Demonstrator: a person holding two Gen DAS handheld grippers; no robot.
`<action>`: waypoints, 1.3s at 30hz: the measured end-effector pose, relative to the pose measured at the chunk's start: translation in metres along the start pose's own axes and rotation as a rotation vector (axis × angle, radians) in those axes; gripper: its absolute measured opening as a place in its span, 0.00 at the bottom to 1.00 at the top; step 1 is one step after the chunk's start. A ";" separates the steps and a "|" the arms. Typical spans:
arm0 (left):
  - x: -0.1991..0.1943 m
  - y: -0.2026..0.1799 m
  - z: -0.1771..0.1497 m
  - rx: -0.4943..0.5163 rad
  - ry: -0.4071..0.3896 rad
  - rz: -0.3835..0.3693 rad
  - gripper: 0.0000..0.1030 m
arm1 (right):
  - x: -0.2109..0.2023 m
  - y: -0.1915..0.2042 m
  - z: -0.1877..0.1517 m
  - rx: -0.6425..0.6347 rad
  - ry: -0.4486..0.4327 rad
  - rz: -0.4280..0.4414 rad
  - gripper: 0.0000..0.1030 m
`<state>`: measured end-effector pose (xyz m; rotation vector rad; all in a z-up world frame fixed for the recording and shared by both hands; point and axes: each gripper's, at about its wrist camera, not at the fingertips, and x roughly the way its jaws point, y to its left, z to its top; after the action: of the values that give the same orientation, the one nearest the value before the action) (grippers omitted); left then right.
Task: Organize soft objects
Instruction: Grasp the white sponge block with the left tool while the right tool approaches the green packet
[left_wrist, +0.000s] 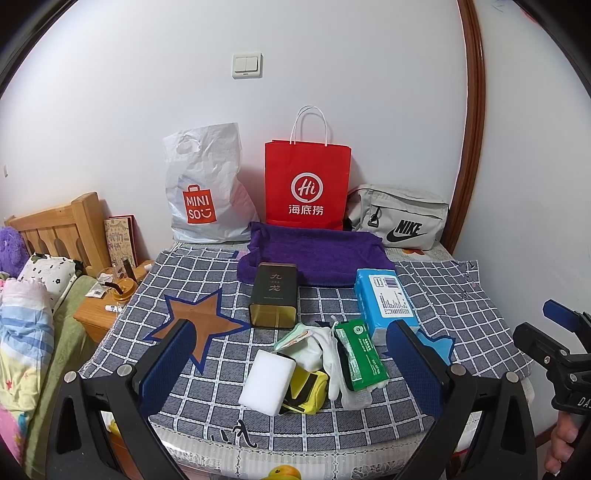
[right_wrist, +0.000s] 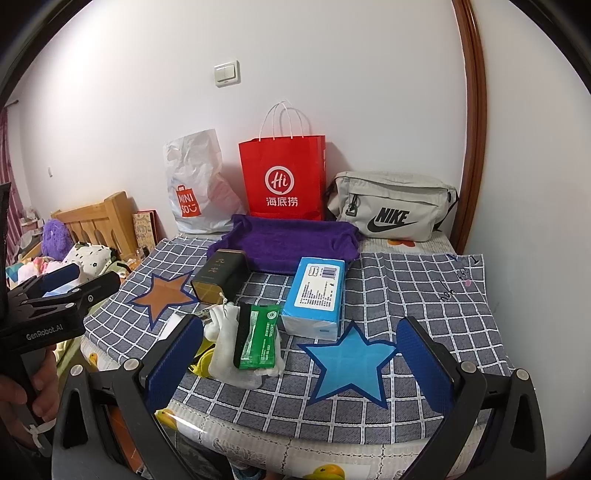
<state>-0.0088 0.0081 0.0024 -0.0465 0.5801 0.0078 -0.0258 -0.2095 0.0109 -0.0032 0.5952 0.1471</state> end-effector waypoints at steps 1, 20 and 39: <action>-0.001 0.000 0.000 -0.001 -0.002 -0.003 1.00 | 0.000 0.000 0.000 0.000 -0.001 0.001 1.00; 0.052 0.014 -0.017 0.039 0.122 0.002 1.00 | 0.032 0.000 -0.008 -0.011 0.010 0.025 1.00; 0.165 0.036 -0.074 0.025 0.371 -0.030 0.96 | 0.145 -0.003 -0.037 -0.003 0.228 0.044 1.00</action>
<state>0.0875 0.0402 -0.1512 -0.0322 0.9507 -0.0380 0.0723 -0.1939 -0.1010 -0.0100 0.8226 0.1917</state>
